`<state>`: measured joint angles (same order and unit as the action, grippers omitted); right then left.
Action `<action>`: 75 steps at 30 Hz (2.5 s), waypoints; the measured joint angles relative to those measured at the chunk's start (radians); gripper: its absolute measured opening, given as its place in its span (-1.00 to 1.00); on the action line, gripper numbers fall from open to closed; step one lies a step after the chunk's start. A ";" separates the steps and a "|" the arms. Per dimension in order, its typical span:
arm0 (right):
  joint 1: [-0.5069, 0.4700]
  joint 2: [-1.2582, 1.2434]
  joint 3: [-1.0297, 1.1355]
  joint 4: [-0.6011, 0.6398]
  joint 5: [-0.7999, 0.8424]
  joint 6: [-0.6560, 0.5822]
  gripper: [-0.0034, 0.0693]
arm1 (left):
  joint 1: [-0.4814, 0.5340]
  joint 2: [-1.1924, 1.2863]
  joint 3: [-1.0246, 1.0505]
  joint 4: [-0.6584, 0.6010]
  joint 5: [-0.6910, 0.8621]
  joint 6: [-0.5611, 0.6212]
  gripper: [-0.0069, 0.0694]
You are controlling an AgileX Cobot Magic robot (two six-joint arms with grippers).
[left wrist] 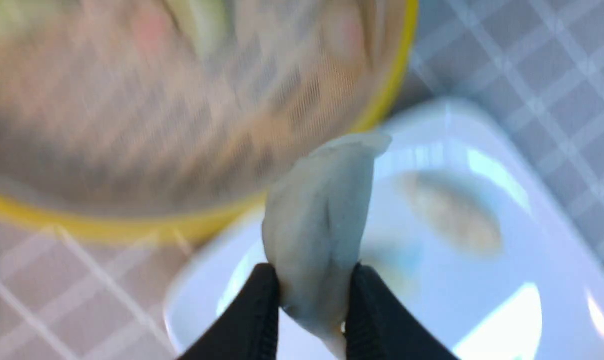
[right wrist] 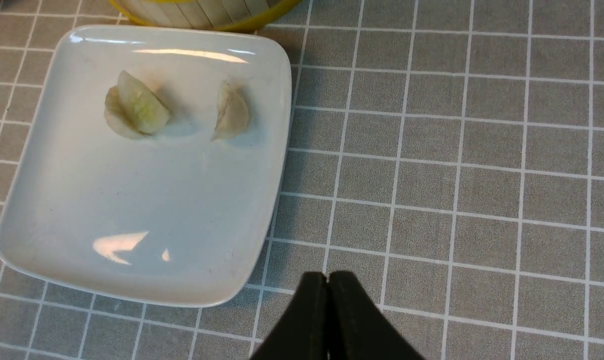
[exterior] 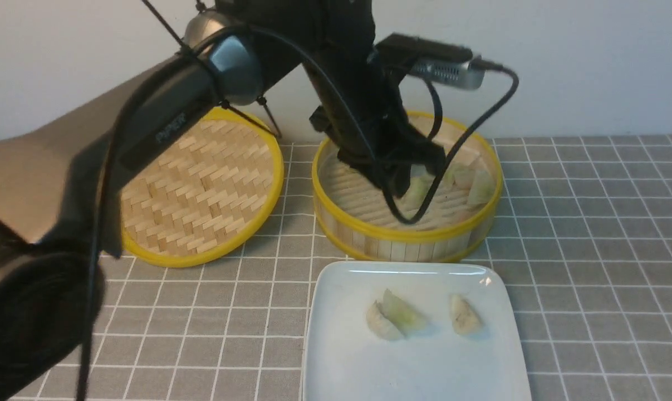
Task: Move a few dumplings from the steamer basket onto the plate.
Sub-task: Use the left arm to put the dumpling into the plate, then use the right arm to grab a dumpling from inside the steamer
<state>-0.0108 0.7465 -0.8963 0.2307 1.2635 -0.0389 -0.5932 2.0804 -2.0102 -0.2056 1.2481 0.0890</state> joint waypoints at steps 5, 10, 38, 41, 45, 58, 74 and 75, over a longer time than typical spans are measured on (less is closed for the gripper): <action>0.000 0.000 0.000 0.000 -0.004 -0.004 -0.93 | -0.004 -0.177 0.364 -0.015 -0.001 0.022 -0.43; 0.000 0.000 0.000 0.009 -0.013 -0.026 -0.93 | -0.004 -0.215 0.550 -0.031 -0.007 0.043 -0.43; 0.114 0.599 -0.389 0.269 -0.120 -0.176 -0.93 | -0.027 -0.270 0.496 -0.037 -0.044 0.077 -0.65; 0.188 0.786 -0.561 0.217 -0.116 -0.132 -0.93 | -0.007 -0.375 0.547 -0.032 -0.044 0.068 -0.80; 0.260 1.040 -0.778 0.085 -0.050 -0.024 -0.89 | 0.014 -0.541 0.670 -0.032 -0.028 0.055 -0.83; 0.338 1.550 -1.266 -0.045 -0.026 0.082 -0.22 | 0.036 -0.901 0.838 0.002 -0.015 -0.026 -0.83; 0.338 1.703 -1.327 -0.077 -0.029 0.082 0.33 | 0.036 -1.001 0.839 0.062 0.002 -0.065 -0.83; 0.338 1.703 -1.327 -0.077 -0.029 0.082 0.32 | 0.036 -1.001 0.839 0.062 0.002 -0.065 -0.83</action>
<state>0.3271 2.4499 -2.2232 0.1538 1.2342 0.0435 -0.5567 1.0794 -1.1708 -0.1437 1.2503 0.0242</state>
